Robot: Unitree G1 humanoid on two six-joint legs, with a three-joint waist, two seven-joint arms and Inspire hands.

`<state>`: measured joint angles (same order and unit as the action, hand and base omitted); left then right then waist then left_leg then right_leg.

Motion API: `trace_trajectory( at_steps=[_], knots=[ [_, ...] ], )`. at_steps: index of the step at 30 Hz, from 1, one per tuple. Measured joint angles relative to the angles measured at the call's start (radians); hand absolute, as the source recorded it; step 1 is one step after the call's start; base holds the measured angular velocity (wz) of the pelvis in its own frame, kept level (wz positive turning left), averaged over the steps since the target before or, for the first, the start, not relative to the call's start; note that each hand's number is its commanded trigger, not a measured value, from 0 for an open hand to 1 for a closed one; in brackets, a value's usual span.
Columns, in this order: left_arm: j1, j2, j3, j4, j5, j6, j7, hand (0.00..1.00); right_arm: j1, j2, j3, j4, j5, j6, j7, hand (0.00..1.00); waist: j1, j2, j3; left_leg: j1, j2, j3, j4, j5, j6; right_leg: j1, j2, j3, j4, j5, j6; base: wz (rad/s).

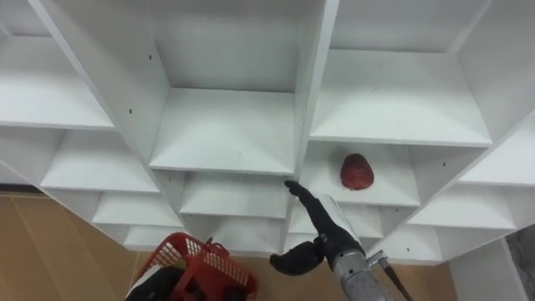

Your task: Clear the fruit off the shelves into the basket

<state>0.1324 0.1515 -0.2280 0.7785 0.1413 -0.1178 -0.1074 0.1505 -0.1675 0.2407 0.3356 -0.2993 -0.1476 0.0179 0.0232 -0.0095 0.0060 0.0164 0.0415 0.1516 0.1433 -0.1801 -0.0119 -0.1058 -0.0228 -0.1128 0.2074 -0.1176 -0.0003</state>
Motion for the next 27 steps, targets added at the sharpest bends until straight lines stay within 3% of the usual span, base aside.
trace_trajectory(
  at_steps=[17,27],
  knots=[
    [0.021,-0.018,0.029,0.006,0.002,-0.015,0.043,1.0,0.008,0.008,-0.07,-0.036,0.019,-0.082,-0.2,0.0,-0.031,0.013,-0.002,0.0,0.002,0.014,0.0,-0.001,-0.001,-0.014,0.005,0.027,0.015,0.0,-0.001,-0.02],
    [0.027,-0.018,0.029,0.001,0.0,-0.022,0.091,1.0,0.012,0.013,-0.076,-0.036,0.071,-0.094,-0.319,0.0,-0.052,0.012,-0.0024,0.002,0.002,0.016,-0.001,-0.001,-0.001,-0.013,0.006,0.026,0.014,0.0,-0.001,0.0]
  ],
)
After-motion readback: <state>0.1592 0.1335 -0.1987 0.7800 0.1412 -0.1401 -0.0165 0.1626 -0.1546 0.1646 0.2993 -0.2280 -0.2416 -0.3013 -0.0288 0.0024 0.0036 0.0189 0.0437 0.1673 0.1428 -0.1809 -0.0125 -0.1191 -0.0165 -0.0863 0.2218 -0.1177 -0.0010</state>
